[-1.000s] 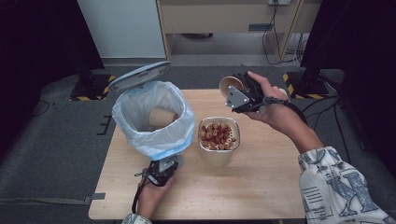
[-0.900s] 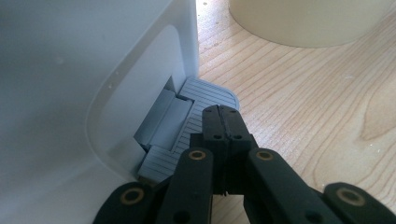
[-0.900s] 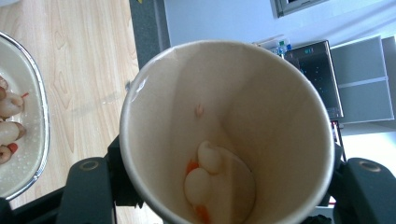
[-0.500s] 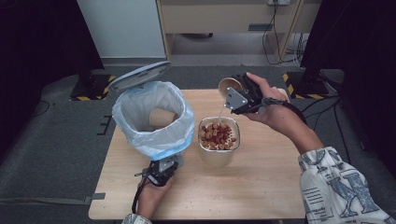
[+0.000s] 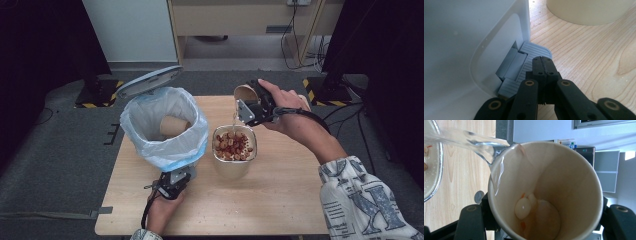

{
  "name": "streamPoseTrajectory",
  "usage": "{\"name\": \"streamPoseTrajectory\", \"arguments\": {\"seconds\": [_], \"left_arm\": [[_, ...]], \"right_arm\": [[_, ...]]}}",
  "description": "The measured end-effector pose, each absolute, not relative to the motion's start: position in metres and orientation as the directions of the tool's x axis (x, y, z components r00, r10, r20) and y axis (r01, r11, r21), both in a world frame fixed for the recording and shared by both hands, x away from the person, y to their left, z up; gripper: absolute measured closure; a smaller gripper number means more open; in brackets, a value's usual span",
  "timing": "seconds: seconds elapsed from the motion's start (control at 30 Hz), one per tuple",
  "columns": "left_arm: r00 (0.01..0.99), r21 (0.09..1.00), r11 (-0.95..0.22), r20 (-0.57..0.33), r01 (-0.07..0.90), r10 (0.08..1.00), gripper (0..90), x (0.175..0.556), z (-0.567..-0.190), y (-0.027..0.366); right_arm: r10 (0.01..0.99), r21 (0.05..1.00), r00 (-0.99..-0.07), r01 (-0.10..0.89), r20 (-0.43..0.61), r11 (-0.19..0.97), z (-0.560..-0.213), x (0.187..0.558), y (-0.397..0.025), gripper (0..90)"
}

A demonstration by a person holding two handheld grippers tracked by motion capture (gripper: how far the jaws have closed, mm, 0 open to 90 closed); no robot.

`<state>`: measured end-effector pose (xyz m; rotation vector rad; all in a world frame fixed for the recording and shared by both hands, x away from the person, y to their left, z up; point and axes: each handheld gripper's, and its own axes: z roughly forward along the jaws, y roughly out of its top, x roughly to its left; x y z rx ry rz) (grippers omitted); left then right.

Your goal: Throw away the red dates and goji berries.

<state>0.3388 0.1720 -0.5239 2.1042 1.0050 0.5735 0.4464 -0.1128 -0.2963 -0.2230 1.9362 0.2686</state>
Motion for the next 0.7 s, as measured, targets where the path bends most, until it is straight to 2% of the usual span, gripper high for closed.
{"name": "streamPoseTrajectory", "arguments": {"seconds": [0.7], "left_arm": [[0.6,0.756,-0.449,0.093,0.477,0.794,89.4,0.3392,-0.5232,0.1732]], "right_arm": [[-0.002,0.106,-0.371,-0.27,-0.928,0.957,-0.2946,0.4476,-0.1152,33.0]]}}
